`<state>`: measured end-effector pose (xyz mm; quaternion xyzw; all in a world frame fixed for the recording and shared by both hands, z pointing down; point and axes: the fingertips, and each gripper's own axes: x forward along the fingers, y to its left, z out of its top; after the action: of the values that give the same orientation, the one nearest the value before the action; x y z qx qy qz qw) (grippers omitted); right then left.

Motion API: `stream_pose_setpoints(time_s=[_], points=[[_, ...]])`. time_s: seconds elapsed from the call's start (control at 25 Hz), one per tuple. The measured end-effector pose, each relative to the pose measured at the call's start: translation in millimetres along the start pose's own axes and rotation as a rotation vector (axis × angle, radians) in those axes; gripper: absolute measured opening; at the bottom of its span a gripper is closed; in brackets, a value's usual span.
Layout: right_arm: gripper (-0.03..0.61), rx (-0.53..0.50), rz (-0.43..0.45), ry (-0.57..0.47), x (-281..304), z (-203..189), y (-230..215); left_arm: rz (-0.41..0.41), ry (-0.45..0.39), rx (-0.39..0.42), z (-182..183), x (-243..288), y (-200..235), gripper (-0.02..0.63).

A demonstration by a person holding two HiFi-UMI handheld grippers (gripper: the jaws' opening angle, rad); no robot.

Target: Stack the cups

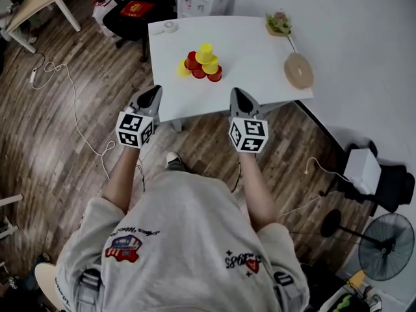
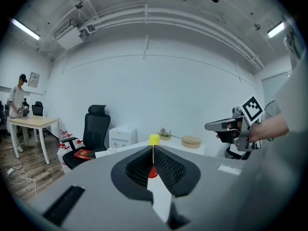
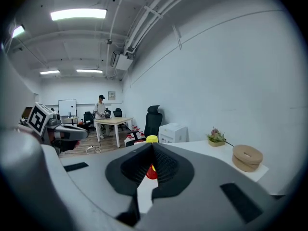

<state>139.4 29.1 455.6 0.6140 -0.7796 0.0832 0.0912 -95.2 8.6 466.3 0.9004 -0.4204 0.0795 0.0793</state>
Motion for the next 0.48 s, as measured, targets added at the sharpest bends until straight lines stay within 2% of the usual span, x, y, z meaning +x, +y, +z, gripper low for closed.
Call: stream_pose_setpoints(time_s=[0.48], points=[[0.005, -0.008, -0.002, -0.006, -104.1, -36.5, 5.2, -0.004, 0.004, 0.006, -16.2, -58.0, -82.5, 0.008]])
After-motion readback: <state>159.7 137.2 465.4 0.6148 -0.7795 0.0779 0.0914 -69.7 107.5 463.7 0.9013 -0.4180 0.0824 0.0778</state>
